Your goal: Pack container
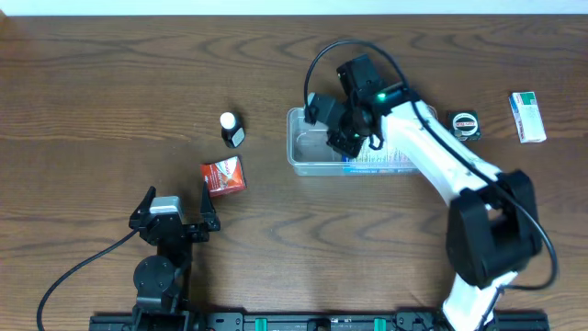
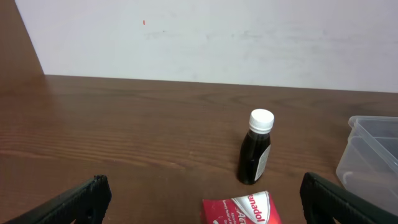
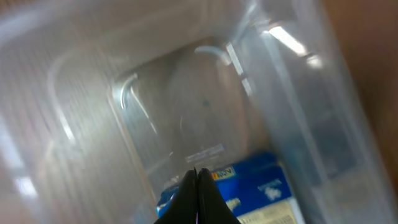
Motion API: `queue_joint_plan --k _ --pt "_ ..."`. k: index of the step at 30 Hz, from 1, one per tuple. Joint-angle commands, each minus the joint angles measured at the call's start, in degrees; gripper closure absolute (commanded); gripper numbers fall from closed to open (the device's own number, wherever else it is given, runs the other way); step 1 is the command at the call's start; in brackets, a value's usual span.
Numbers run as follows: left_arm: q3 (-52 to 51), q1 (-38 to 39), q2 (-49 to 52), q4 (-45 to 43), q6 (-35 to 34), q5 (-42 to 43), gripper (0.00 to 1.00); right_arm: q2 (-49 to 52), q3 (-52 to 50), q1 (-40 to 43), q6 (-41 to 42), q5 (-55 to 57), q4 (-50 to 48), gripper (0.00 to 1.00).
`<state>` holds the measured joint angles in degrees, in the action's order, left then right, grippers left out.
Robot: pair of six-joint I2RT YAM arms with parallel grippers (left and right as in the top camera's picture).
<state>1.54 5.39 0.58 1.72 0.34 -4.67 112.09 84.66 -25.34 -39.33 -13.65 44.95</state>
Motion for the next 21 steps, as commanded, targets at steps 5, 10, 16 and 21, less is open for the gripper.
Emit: queue_joint_plan --k 5,10,16,21 --pt "-1.31 -0.24 -0.35 1.88 0.94 -0.44 0.02 5.05 0.07 -0.59 -7.58 0.81 -0.83 0.99" --pt "-1.31 -0.24 -0.35 1.88 0.94 -0.44 0.02 5.25 0.09 -0.55 -8.92 4.66 -1.29 0.99" --pt "-1.31 -0.24 -0.35 1.88 0.96 -0.44 0.02 5.27 0.07 -0.57 -12.35 4.85 -0.87 0.99" --pt "-1.31 -0.24 -0.35 1.88 0.94 -0.44 0.02 5.22 2.25 -0.59 -12.96 2.49 2.03 0.99"
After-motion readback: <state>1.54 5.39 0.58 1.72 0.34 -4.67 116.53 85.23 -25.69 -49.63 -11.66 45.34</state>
